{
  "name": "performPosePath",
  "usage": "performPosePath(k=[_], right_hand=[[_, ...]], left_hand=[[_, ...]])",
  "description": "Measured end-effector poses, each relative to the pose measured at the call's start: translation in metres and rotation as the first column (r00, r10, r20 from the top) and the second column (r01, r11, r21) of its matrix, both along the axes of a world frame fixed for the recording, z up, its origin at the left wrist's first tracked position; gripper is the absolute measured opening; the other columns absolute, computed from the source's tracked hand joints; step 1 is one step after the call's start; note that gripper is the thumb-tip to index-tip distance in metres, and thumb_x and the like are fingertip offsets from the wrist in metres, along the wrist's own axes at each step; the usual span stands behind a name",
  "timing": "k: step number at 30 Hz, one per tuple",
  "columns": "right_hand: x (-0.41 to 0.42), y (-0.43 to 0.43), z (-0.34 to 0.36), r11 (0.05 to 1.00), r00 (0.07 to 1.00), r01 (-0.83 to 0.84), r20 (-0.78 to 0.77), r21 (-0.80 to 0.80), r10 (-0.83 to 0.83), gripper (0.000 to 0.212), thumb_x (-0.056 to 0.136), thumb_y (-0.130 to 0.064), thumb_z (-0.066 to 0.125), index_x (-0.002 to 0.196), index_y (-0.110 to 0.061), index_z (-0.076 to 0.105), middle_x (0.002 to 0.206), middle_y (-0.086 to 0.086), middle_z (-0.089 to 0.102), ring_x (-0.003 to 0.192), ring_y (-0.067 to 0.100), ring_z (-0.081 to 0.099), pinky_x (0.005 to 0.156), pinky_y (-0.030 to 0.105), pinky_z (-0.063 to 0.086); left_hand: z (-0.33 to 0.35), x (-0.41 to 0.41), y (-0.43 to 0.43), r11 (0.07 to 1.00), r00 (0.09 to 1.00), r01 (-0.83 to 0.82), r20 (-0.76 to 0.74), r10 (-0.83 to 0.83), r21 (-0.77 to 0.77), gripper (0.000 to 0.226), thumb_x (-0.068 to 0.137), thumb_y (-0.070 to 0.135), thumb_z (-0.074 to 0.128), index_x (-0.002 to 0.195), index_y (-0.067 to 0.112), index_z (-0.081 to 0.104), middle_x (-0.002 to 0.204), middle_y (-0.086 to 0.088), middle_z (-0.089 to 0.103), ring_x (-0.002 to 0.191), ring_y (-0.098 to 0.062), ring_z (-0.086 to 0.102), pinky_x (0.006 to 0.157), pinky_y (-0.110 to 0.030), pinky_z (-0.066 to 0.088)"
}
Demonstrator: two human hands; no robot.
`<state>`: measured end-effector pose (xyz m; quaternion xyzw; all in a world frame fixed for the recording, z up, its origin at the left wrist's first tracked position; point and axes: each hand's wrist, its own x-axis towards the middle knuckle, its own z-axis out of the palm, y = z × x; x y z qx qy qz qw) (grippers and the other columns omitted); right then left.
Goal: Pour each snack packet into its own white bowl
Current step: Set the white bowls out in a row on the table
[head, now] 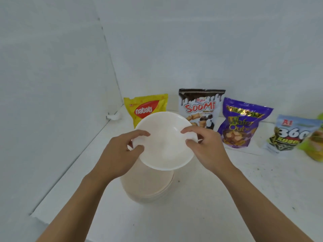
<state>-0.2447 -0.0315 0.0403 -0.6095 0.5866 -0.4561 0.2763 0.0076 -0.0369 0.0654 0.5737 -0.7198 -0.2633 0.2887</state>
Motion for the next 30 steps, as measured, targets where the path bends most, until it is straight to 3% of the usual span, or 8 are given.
performPosePath(k=[3,8,10,12,15,20,25,30], right_hand=[[-0.037,0.009,0.009,0.995,0.996,0.093,-0.004,-0.025,-0.093,0.032,0.085,-0.002,0.066,0.102,-0.027,0.075,0.104,-0.023,0.066,0.092,-0.002,0.062,0.067,0.008,0.047],[-0.108,0.035,0.004,0.97,0.968,0.244,-0.064,-0.009,-0.245,0.033,0.083,-0.001,0.07,0.102,-0.027,0.075,0.102,-0.015,0.065,0.089,0.001,0.059,0.068,0.005,0.044],[-0.131,0.043,-0.004,0.959,0.955,0.283,-0.094,0.024,-0.28,0.033,0.082,0.0,0.071,0.101,-0.026,0.075,0.1,-0.012,0.064,0.086,0.003,0.058,0.069,0.005,0.042],[-0.154,0.051,-0.017,0.948,0.947,0.307,-0.122,0.081,-0.297,0.032,0.081,-0.001,0.072,0.099,-0.028,0.074,0.103,-0.009,0.064,0.084,0.005,0.058,0.069,0.005,0.041],[-0.181,0.057,-0.041,0.931,0.94,0.329,-0.145,0.155,-0.308,0.032,0.079,-0.002,0.072,0.092,-0.031,0.072,0.108,-0.004,0.069,0.079,0.007,0.06,0.065,0.007,0.043],[-0.203,0.06,-0.078,0.911,0.941,0.323,-0.187,0.256,-0.281,0.027,0.081,-0.005,0.07,0.098,-0.025,0.074,0.119,0.003,0.069,0.093,0.019,0.063,0.079,0.026,0.054],[-0.205,0.057,-0.107,0.883,0.918,0.337,-0.32,0.326,-0.232,0.029,0.09,-0.016,0.065,0.117,-0.024,0.071,0.127,0.002,0.066,0.112,0.023,0.06,0.1,0.042,0.051],[-0.198,0.057,-0.115,0.87,0.889,0.378,-0.388,0.317,-0.244,0.032,0.092,-0.018,0.061,0.12,-0.029,0.069,0.127,-0.001,0.066,0.115,0.023,0.059,0.101,0.045,0.046]], left_hand=[[0.005,-0.039,-0.009,0.994,0.994,0.087,-0.067,-0.091,-0.067,0.041,0.089,0.012,0.065,0.111,0.046,0.07,0.112,0.028,0.064,0.091,-0.001,0.059,0.069,-0.009,0.044],[-0.009,-0.122,-0.017,0.969,0.975,0.185,-0.091,-0.202,-0.165,0.046,0.077,-0.004,0.071,0.1,0.036,0.073,0.1,0.015,0.06,0.082,-0.01,0.055,0.071,-0.004,0.039],[-0.022,-0.15,-0.016,0.972,0.974,0.189,-0.1,-0.204,-0.143,0.045,0.076,-0.004,0.07,0.103,0.032,0.075,0.101,0.009,0.062,0.078,-0.011,0.054,0.076,-0.009,0.043],[-0.035,-0.18,-0.014,0.978,0.976,0.196,-0.086,-0.202,-0.075,0.042,0.078,-0.002,0.068,0.108,0.027,0.076,0.109,0.008,0.06,0.088,-0.012,0.054,0.082,-0.019,0.047],[-0.058,-0.213,-0.013,0.978,0.979,0.203,-0.037,-0.202,0.038,0.039,0.084,0.001,0.065,0.115,0.025,0.072,0.117,0.008,0.057,0.096,-0.015,0.056,0.077,-0.013,0.046],[-0.096,-0.236,-0.013,0.971,0.985,0.142,0.069,-0.158,0.195,0.035,0.088,0.007,0.067,0.118,0.026,0.069,0.134,-0.002,0.06,0.109,-0.02,0.056,0.099,-0.035,0.054],[-0.117,-0.245,-0.006,0.977,0.969,0.087,0.211,-0.129,0.196,0.039,0.091,0.018,0.068,0.128,0.028,0.065,0.14,0.001,0.06,0.12,-0.022,0.058,0.102,-0.035,0.049],[-0.123,-0.248,-0.004,0.975,0.966,0.052,0.235,-0.104,0.218,0.039,0.09,0.02,0.07,0.128,0.028,0.066,0.142,-0.001,0.059,0.125,-0.023,0.056,0.108,-0.036,0.045]])
